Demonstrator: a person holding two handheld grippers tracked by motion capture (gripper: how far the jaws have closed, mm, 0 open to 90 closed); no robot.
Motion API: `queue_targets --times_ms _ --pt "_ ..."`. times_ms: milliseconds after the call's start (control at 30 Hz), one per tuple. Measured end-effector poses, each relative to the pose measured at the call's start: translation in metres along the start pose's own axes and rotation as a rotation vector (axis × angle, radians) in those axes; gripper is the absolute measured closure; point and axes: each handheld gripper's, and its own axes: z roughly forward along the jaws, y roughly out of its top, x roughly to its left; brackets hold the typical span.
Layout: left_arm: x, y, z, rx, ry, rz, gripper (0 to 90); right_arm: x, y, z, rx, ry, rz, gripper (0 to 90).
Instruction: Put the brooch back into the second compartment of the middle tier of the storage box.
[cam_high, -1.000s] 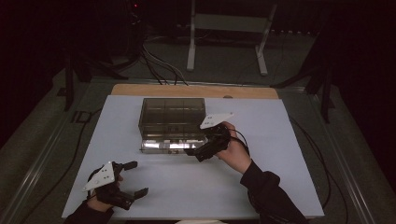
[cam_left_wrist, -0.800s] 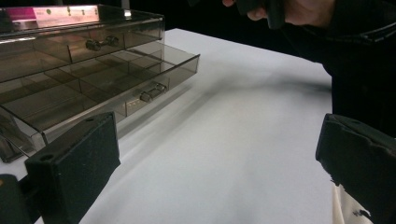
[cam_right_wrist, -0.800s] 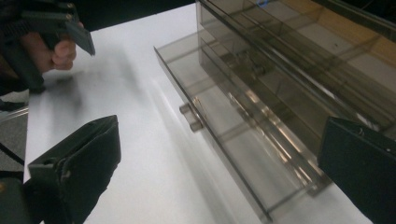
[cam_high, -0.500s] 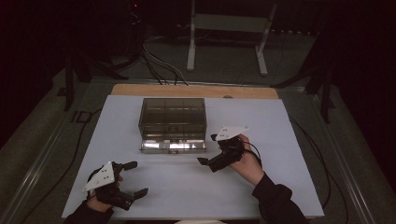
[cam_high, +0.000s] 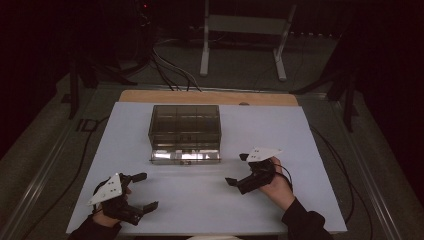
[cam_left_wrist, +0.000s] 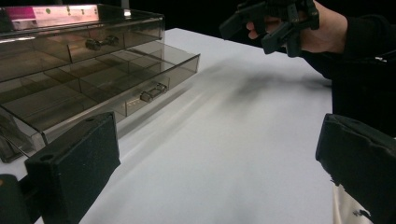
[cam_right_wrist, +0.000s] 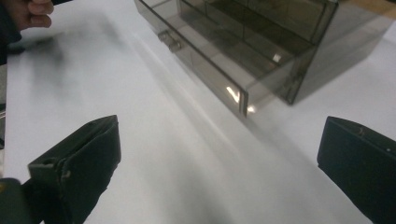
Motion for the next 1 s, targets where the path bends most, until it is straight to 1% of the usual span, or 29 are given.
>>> queue_targets --times_ms 100,233,300,367,467,500,533,667,867,1000 --pt "0.000 0.000 0.000 -0.003 -0.002 0.001 0.6 -0.002 -0.009 -0.005 -0.005 -0.019 -0.007 0.0" --pt "0.000 0.000 0.000 -0.001 -0.001 0.004 0.6 -0.007 -0.024 -0.015 -0.011 -0.039 0.013 0.0" --pt "0.000 0.000 0.000 -0.004 -0.002 -0.001 0.6 -0.009 -0.032 -0.021 -0.010 -0.063 0.012 0.0" --pt "0.000 0.000 0.000 0.004 -0.001 0.002 0.6 -0.012 -0.039 -0.026 -0.006 -0.079 0.029 0.0" --pt "0.000 0.000 0.000 0.002 -0.003 0.001 0.6 -0.016 -0.049 -0.035 -0.001 -0.107 0.041 0.0" --pt "0.000 0.000 0.000 0.000 -0.002 -0.002 0.6 -0.018 -0.055 -0.041 0.001 -0.127 0.056 0.0" --pt "0.000 0.000 0.000 0.001 -0.001 -0.003 0.6 -0.018 -0.055 -0.041 0.001 -0.127 0.056 0.0" --pt "0.000 0.000 0.000 0.003 -0.001 0.000 0.6 -0.019 -0.065 -0.053 0.001 -0.161 0.072 0.0" --pt "0.000 0.000 0.000 0.003 -0.001 -0.001 0.6 -0.022 -0.081 -0.070 -0.007 -0.195 0.113 0.0" --pt "-0.001 0.000 0.001 0.003 -0.002 0.002 0.6 -0.023 -0.091 -0.077 0.003 -0.201 0.132 0.0"
